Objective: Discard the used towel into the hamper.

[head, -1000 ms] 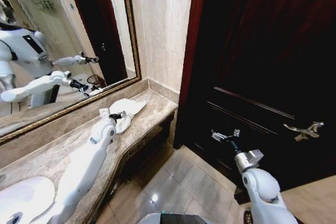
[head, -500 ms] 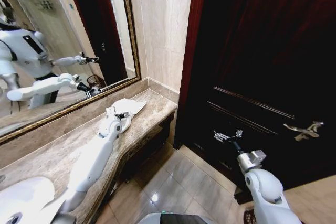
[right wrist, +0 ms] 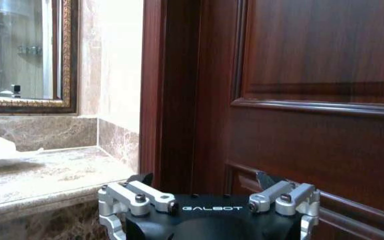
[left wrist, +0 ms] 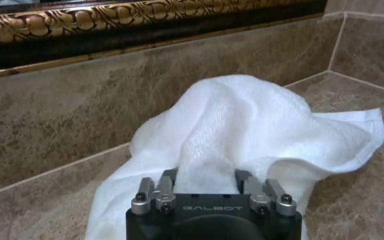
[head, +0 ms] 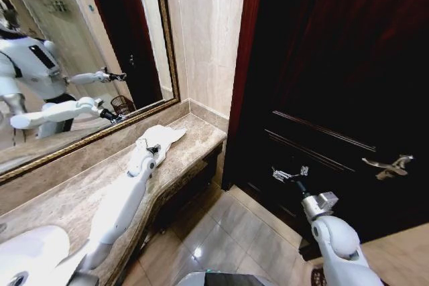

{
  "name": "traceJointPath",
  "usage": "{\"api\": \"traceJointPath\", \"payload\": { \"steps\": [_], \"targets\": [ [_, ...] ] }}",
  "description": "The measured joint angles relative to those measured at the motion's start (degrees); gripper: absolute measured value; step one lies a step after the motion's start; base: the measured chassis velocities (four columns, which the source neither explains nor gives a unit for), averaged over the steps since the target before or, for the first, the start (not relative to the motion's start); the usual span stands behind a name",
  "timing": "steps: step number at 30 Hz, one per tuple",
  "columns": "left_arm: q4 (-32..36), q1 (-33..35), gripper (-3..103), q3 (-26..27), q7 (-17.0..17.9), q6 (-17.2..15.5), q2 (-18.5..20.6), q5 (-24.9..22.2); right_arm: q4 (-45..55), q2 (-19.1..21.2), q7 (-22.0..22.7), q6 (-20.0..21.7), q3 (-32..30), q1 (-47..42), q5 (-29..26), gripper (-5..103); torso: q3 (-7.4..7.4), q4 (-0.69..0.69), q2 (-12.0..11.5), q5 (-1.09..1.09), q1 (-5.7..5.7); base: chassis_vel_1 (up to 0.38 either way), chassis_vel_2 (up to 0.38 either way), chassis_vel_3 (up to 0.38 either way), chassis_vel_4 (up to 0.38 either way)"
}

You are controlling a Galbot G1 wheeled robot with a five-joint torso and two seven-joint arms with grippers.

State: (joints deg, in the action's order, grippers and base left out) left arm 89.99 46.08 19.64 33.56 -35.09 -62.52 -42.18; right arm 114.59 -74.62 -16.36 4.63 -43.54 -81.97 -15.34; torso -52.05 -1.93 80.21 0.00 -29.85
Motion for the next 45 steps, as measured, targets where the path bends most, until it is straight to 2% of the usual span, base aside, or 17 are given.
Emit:
{"api": "traceJointPath", "payload": {
  "steps": [1, 2, 4, 6, 10, 12, 15, 21, 24, 25, 29, 30, 34, 35, 38, 43, 45],
  "targets": [
    [0.07, 0.02, 47, -0.02, -0.05, 0.02, 0.06, 0.00, 0.00, -0.06, 0.00, -0.11, 0.00, -0.09, 0.00, 100, 0.00, 0.00, 0.00, 0.00, 0.00, 0.000, 0.000, 0.000, 0.000],
    [0.07, 0.02, 47, -0.02, -0.05, 0.02, 0.06, 0.00, 0.00, -0.06, 0.00, -0.11, 0.00, -0.09, 0.00, 100, 0.00, 0.00, 0.00, 0.00, 0.00, 0.000, 0.000, 0.000, 0.000],
    [0.20, 0.03, 36, -0.03, -0.24, 0.15, 0.21, -0.03, -0.05, -0.24, 0.01, -0.47, -0.02, -0.29, 0.01, 100, 0.00, 0.00, -0.01, 0.00, 0.00, 0.000, 0.000, 0.000, 0.000],
    [0.24, 0.03, 36, -0.04, -0.38, 0.20, 0.28, -0.05, -0.09, -0.35, 0.02, -0.71, -0.05, -0.38, 0.03, 100, 0.00, 0.00, -0.01, 0.00, 0.00, 0.000, 0.000, 0.000, 0.000],
    [0.31, 0.10, 15, -0.05, -0.90, 0.36, 0.45, -0.08, -0.11, -0.52, 0.06, -0.95, -0.10, -0.53, 0.06, 100, 0.01, 0.00, -0.02, 0.00, 0.01, 0.000, 0.000, 0.000, 0.000],
    [0.35, 0.12, 15, -0.06, -0.97, 0.40, 0.51, -0.08, -0.11, -0.52, 0.07, -0.96, -0.12, -0.53, 0.06, 100, 0.01, 0.00, -0.03, 0.00, 0.01, 0.000, 0.000, 0.000, 0.000],
    [0.91, 0.28, 6, -0.09, -1.27, 1.03, 0.94, 0.07, 0.07, -0.68, 0.22, -0.96, -0.19, -0.45, 0.07, 100, 0.01, 0.00, -0.04, -0.01, 0.01, 0.000, 0.000, 0.000, 0.000],
    [3.46, 1.21, 6, 0.10, -3.59, 3.97, 2.03, 2.47, 0.83, -1.14, 0.70, -0.98, -0.19, -0.41, 0.09, 100, 0.01, 0.00, -0.05, -0.02, 0.01, 0.000, 0.000, 0.000, 0.000],
    [6.73, 2.93, 6, 0.92, -7.11, 7.10, 3.07, 6.42, 1.65, -1.55, 1.34, -0.98, -0.19, -0.35, 0.11, 100, 0.02, 0.00, -0.05, -0.01, 0.01, 0.000, 0.000, 0.000, 0.000],
    [6.73, 2.93, 6, 0.92, -7.11, 7.10, 3.07, 6.42, 1.65, -1.55, 1.34, -0.98, -0.19, -0.35, 0.11, 100, 0.02, 0.00, -0.05, -0.01, 0.01, 0.000, 0.000, 0.000, 0.000],
    [15.07, 6.81, 6, 3.47, -8.96, 8.16, 4.52, 8.17, 2.79, -1.99, 2.13, -0.98, -0.30, -0.38, 0.03, 100, 0.03, 0.00, -0.05, -0.01, 0.02, 0.000, 0.000, 0.000, 0.000],
    [15.07, 6.81, 6, 3.47, -8.96, 8.16, 4.52, 8.17, 2.79, -1.99, 2.13, -0.98, -0.30, -0.38, 0.03, 100, 0.03, 0.00, -0.05, -0.01, 0.02, 0.000, 0.000, 0.000, 0.000],
    [25.50, 14.63, 6, 8.87, -10.88, 8.44, 4.67, 10.11, 3.96, -2.64, 3.24, -0.80, -0.71, -0.84, -0.18, 100, 0.03, -0.01, -0.05, -0.01, 0.02, 0.000, 0.000, 0.000, 0.000],
    [25.50, 14.63, 6, 8.87, -10.88, 8.44, 4.67, 10.11, 3.96, -2.64, 3.24, -0.80, -0.71, -0.84, -0.18, 100, 0.03, -0.01, -0.05, -0.01, 0.02, 0.000, 0.000, 0.000, 0.000],
    [32.64, 20.28, 6, 11.72, -12.06, 8.71, 3.65, 12.74, 5.34, -3.01, 4.53, 0.21, -1.19, -1.42, -0.36, 100, 0.04, -0.03, -0.05, 0.00, 0.03, 0.000, 0.000, 0.000, 0.000],
    [39.45, 25.19, 6, 12.53, -12.44, 8.24, 1.96, 14.00, 6.56, -3.53, 6.01, 1.21, -1.52, -1.93, -0.60, 100, 0.04, 0.02, -0.05, 0.01, 0.03, 0.000, 0.000, 0.000, 0.000],
    [43.31, 28.91, 6, 12.63, -13.00, 8.32, -0.35, 16.84, 7.25, -3.85, 6.38, 1.85, -1.61, -2.17, -0.75, 100, 0.04, 0.00, -0.05, 0.00, 0.03, 0.000, 0.000, 0.000, 0.000]
  ]
}}
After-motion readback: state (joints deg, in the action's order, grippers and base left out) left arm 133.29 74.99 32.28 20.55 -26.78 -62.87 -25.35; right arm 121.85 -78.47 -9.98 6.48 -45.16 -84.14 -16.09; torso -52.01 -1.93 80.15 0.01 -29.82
